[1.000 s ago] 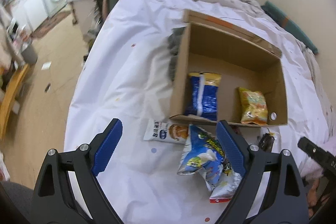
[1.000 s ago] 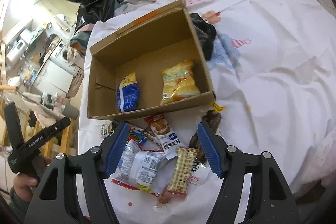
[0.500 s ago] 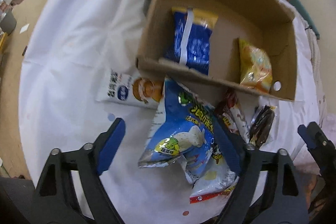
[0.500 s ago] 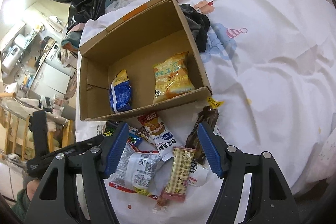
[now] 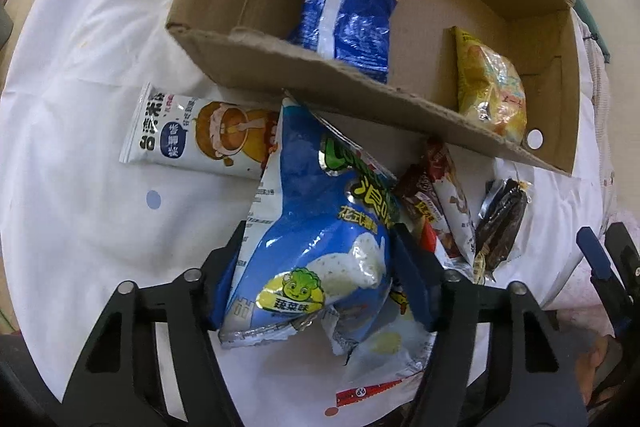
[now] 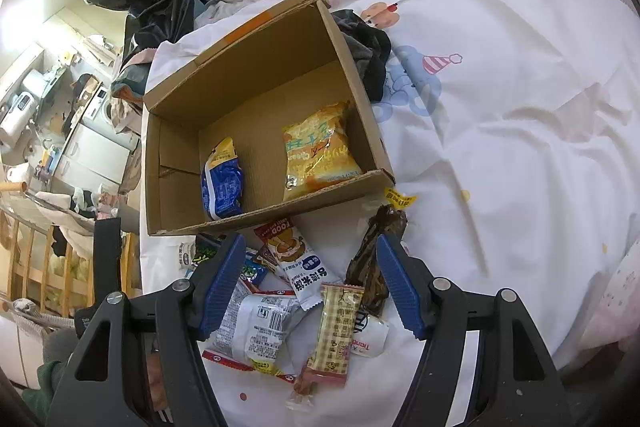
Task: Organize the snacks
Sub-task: 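Grasp the blue-and-white Longly God bag with the left tool, then grasp the white wrapped bag with the right tool while the left tool holds the Longly God bag, then lower the white bag into the box with the right tool while the left tool lowers the Longly God bag, then open both tools to release the bags in the box and withdraw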
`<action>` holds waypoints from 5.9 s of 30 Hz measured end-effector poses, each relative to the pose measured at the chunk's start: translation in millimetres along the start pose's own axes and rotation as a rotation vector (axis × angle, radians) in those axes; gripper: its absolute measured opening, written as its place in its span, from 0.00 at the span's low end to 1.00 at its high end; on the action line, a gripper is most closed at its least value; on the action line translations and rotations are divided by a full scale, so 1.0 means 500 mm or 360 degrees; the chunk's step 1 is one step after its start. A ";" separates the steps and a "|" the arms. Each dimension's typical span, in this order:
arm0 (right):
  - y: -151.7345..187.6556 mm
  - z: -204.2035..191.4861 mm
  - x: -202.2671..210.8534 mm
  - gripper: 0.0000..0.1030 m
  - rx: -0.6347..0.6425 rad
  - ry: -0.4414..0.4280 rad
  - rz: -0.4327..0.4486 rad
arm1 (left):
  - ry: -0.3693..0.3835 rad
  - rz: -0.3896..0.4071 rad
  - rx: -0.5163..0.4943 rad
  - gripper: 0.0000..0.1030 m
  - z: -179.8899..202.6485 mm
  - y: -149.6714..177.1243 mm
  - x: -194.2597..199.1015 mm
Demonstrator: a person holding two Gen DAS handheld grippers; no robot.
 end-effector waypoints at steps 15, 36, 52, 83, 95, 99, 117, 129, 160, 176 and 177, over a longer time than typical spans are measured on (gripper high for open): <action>-0.008 -0.002 0.014 0.69 -0.0032 -0.0017 0.0037 | -0.0114 0.0213 -0.0052 0.47 -0.034 0.016 0.111; 0.063 -0.093 -0.063 0.69 -0.0084 -0.0382 -0.0280 | 0.0197 0.0342 -0.0088 0.47 -0.052 0.006 0.256; 0.158 -0.143 -0.216 0.61 -0.0078 -0.0295 -0.0703 | 0.0040 0.0333 -0.0050 0.47 -0.082 -0.004 0.219; -0.115 -0.134 0.076 0.35 0.0035 -0.0536 0.0093 | 0.0029 0.0756 -0.0287 0.47 0.030 -0.067 0.368; -0.166 -0.103 -0.035 0.35 0.0103 -0.0390 0.0055 | -0.0009 0.0794 -0.0378 0.47 0.114 -0.161 0.323; -0.157 -0.105 -0.081 0.35 0.0130 -0.0356 -0.0022 | -0.0045 0.0806 -0.0428 0.47 0.134 -0.184 0.285; -0.141 -0.121 -0.156 0.36 0.0177 -0.0317 -0.0140 | -0.0051 0.0811 -0.0389 0.48 0.124 -0.219 0.224; -0.137 -0.133 -0.170 0.38 0.0229 -0.0296 -0.0181 | -0.0076 0.0809 -0.0423 0.50 0.127 -0.215 0.218; -0.154 -0.114 -0.157 0.77 0.0188 -0.0244 -0.0099 | -0.0109 0.0818 -0.0439 0.91 0.124 -0.204 0.229; -0.159 -0.102 -0.139 0.77 0.0187 -0.0230 -0.0071 | -0.0096 0.0832 -0.0441 0.91 0.123 -0.194 0.233; -0.160 -0.102 -0.133 0.77 0.0191 -0.0228 -0.0061 | -0.0093 0.0841 -0.0437 0.91 0.121 -0.191 0.236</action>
Point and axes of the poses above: each gripper's, at about its wrist camera, not at the fingertips, and x roughly against the way its jaws point, z to its right, y to its underside, the point moved 8 cm from there along -x, roughly the way its jaws point, and after that the axes turned 10 degrees about x, right-handed, at the moved point
